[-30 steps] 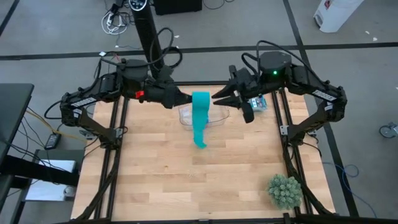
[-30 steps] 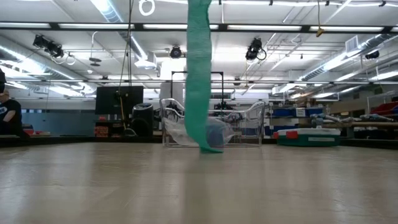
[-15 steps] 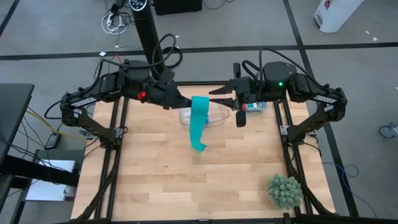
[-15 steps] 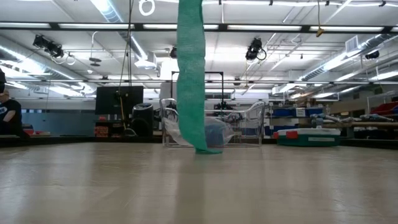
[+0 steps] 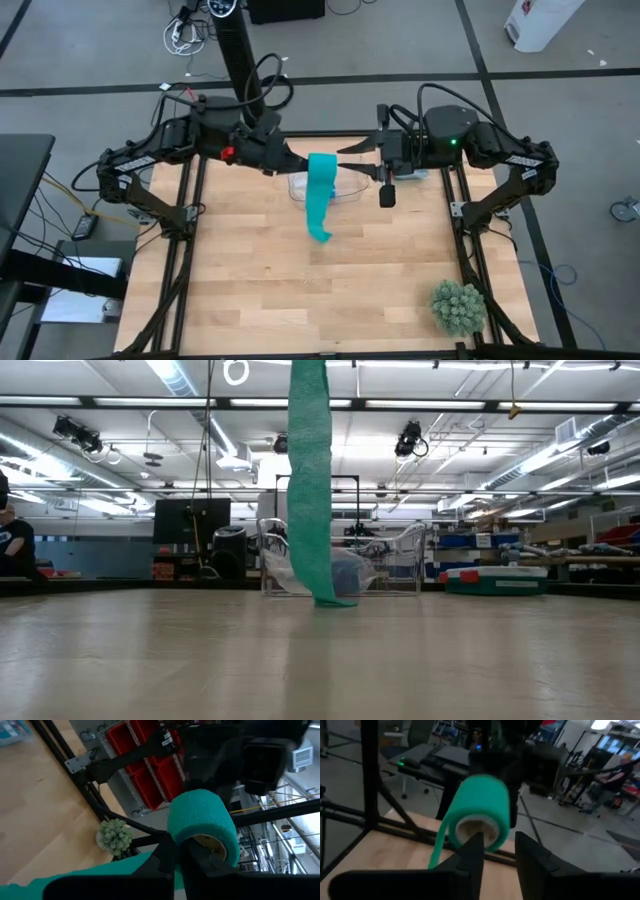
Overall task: Roll bandage
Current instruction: Roll the sky blue bandage
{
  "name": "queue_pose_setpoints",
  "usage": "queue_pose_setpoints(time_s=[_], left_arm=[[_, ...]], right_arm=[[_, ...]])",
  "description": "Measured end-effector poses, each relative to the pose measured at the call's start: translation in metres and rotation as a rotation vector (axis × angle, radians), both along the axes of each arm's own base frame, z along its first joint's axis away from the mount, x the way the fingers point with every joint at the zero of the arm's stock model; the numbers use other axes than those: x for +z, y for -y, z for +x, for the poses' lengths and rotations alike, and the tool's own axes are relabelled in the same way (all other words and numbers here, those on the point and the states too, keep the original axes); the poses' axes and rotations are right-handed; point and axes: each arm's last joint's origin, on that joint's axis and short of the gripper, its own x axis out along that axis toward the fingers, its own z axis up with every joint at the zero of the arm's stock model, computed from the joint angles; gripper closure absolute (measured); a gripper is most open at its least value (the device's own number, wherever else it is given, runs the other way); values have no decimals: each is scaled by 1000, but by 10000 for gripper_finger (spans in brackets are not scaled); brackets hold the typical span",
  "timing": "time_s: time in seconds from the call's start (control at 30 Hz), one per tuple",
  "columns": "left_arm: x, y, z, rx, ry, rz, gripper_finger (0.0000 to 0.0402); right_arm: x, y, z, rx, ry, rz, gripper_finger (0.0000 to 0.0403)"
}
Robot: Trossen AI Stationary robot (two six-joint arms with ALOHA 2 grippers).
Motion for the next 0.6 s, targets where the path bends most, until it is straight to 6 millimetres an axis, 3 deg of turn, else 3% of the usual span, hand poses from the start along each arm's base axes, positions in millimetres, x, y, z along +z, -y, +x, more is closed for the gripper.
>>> queue_pose_setpoints(time_s=[0.33, 0.6], left_arm=[[0, 0, 0, -7, 6, 5, 384], [0, 0, 0, 7, 4, 15, 384]], right_arm=[[2, 2, -1, -74, 14, -37, 187], [5, 2, 2, -61, 58, -61, 184]])
